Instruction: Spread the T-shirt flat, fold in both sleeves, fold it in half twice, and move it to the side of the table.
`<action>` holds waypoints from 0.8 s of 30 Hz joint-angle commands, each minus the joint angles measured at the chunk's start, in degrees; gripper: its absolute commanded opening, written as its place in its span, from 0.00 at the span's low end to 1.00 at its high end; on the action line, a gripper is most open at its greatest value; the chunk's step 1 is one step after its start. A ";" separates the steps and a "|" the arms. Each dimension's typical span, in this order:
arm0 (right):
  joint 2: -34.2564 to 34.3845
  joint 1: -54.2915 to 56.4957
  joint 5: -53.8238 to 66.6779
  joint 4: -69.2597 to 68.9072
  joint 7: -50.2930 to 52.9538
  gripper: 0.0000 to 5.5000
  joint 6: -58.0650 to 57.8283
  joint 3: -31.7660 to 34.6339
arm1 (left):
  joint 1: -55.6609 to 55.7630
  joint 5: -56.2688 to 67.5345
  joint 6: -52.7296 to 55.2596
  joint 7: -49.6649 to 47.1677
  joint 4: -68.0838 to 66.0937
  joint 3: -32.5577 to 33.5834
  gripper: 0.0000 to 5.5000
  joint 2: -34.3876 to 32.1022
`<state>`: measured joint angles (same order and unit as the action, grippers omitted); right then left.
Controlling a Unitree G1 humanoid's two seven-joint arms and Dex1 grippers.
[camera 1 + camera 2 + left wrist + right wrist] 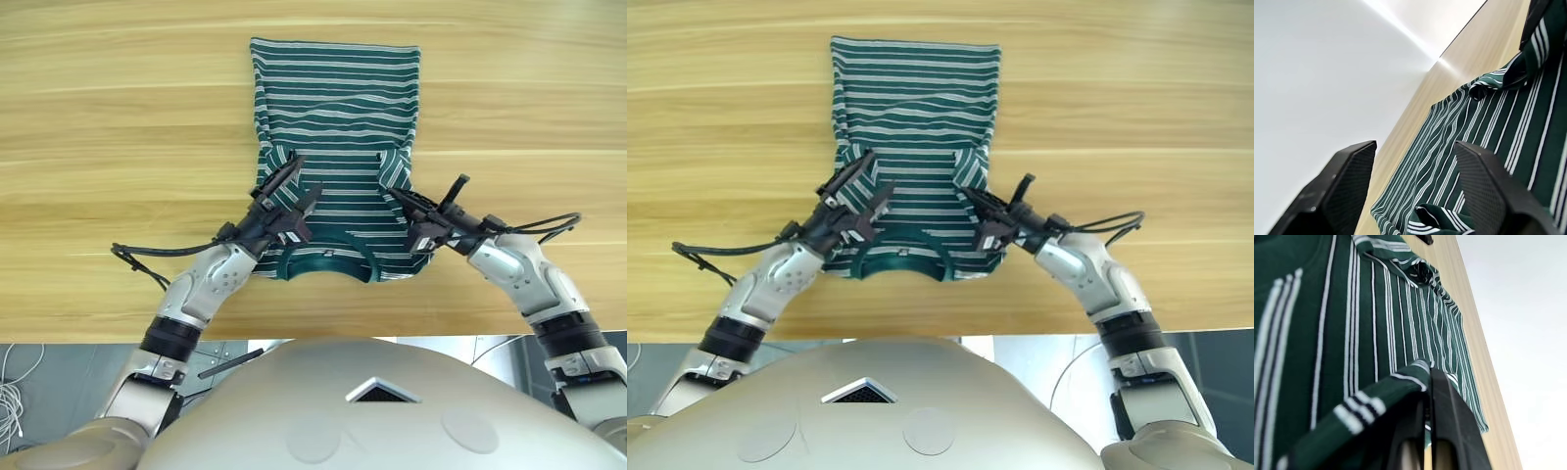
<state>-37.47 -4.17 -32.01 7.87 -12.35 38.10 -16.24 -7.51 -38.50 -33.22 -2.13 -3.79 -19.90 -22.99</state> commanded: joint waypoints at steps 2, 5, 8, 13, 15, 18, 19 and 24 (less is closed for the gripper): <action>0.44 3.58 -0.71 2.92 0.97 0.00 1.11 -0.05 | 0.27 -0.53 0.38 -0.26 -0.62 -0.77 0.54 0.35; 0.98 5.02 -1.13 3.42 0.73 0.00 1.77 -0.94 | 0.39 -0.54 0.28 -0.26 -0.82 -0.94 0.54 0.58; 1.14 5.63 -1.69 4.16 0.53 0.00 2.18 -1.80 | 0.52 -0.57 0.25 -0.16 -0.86 -1.28 0.54 0.77; 0.68 5.30 -2.14 4.98 -1.18 0.10 3.24 -4.42 | 0.44 -0.52 0.26 -0.12 -0.82 -1.52 0.54 0.74; 0.46 5.21 -2.21 5.06 -1.25 0.17 3.33 -4.68 | 0.63 -0.50 0.26 -0.03 -0.91 -1.60 0.54 0.78; -0.27 4.90 -2.52 5.29 -1.01 0.26 3.67 -4.64 | 0.62 -0.51 0.33 -0.03 -0.88 -1.64 0.54 0.74; -0.57 4.63 -2.49 5.16 -1.03 0.29 3.78 -4.51 | 0.61 -0.50 0.36 -0.05 -0.87 -1.66 0.54 0.71; -1.43 3.19 -1.70 3.11 -1.46 0.45 3.68 -3.98 | 0.80 -0.46 0.36 -0.17 -1.08 -1.63 0.54 0.64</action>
<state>-37.86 -0.43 -33.82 12.07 -13.10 41.68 -20.70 -7.32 -38.61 -33.27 -2.18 -4.40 -21.45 -22.00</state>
